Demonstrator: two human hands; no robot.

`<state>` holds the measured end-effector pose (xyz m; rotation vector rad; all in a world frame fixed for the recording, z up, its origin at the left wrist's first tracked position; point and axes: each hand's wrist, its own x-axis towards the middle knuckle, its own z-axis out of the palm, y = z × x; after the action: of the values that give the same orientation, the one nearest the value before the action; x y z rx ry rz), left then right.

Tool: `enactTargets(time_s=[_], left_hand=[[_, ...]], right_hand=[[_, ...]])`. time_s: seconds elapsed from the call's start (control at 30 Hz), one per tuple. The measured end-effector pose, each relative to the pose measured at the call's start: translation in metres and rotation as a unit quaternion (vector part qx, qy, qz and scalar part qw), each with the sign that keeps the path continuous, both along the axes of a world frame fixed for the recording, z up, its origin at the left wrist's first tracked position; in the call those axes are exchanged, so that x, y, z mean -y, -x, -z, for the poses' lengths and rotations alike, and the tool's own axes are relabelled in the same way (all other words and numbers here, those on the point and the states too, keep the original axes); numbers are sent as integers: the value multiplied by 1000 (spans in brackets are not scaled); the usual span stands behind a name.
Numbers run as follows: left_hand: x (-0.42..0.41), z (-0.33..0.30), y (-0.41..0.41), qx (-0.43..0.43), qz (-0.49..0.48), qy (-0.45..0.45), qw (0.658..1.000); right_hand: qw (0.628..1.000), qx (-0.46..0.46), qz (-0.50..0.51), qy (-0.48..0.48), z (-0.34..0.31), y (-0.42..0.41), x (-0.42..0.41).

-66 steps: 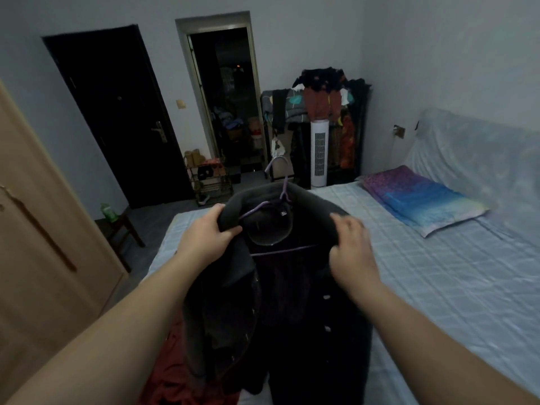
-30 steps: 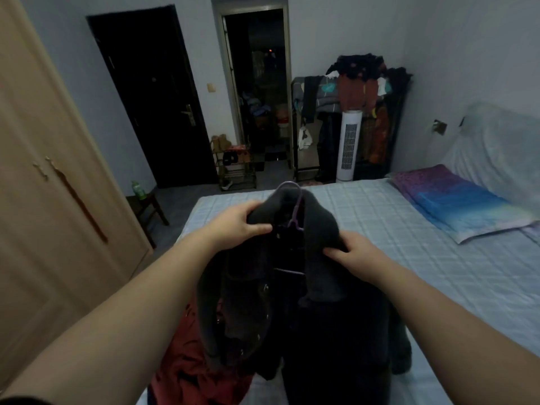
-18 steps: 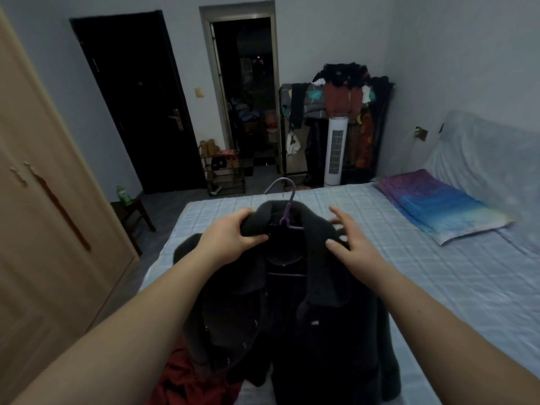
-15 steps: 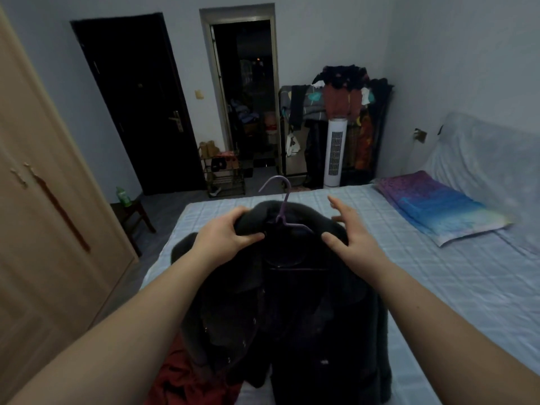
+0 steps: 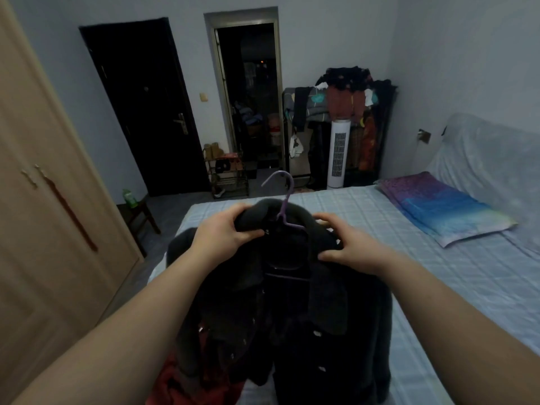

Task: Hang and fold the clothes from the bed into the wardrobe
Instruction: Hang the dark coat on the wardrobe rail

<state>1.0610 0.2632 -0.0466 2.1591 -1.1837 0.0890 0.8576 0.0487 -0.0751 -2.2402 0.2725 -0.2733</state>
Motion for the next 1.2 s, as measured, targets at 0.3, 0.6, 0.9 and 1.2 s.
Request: enactTargets(time_s=[0.3,0.6,0.9,1.2], left_hand=[[7,-16,14,-60,40,-72,995],[-23,-40,-2,-40,35,-117,992],[-81,-100,0,152,-59,21,986],[-164,-206,30,243,-96,109,959]], right_hand=[[992,65,77,82,14,-15,-9],[970,102,88,200,-8,-44,-10],[962,133,60,230,-94,-49,-49],[900,270,78,333,-207,-34,-137]])
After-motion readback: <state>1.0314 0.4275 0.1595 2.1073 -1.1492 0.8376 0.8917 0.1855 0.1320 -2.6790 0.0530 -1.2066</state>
